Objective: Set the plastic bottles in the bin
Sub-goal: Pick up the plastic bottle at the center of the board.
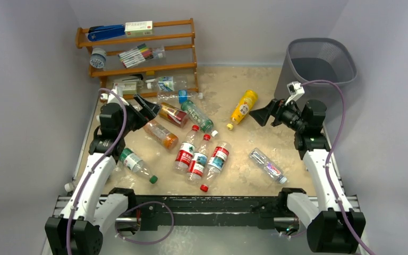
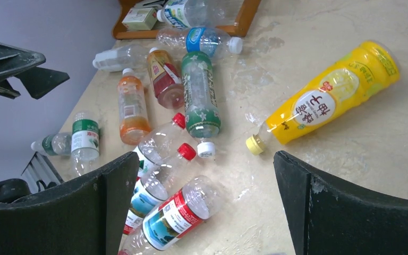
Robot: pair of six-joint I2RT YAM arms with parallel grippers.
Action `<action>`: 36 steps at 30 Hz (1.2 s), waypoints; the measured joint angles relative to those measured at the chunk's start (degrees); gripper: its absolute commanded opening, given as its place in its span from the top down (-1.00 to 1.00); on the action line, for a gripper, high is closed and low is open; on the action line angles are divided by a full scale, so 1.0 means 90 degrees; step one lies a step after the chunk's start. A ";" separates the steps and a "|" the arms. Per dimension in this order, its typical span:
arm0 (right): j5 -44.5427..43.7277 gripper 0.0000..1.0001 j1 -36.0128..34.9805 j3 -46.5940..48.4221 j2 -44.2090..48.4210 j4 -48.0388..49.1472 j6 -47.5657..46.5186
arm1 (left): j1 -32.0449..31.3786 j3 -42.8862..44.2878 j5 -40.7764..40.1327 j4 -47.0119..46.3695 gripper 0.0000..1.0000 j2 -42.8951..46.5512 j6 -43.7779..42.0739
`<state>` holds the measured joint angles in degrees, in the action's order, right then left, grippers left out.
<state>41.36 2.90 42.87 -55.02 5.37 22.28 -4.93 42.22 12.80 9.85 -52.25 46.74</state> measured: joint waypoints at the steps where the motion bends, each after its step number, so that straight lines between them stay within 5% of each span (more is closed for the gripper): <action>1: -0.0027 -1.00 0.0000 -0.0034 0.0036 -0.0034 0.0000 | -0.0002 0.0000 -0.0029 0.0066 -0.99 0.0046 -0.0022; 21: -0.0537 -1.00 0.0000 0.0012 0.0464 -0.0755 -0.0032 | -0.0002 0.0000 -0.0265 0.1022 -0.99 0.0095 -0.0155; 36: 0.0063 -1.00 0.0000 -0.0138 0.0005 -0.0172 0.0240 | -0.0002 0.0699 -0.0304 0.1292 -0.99 -0.0532 -0.0454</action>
<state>41.93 2.90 41.63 -54.98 3.81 24.45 -4.95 48.51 10.07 21.47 -57.04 42.65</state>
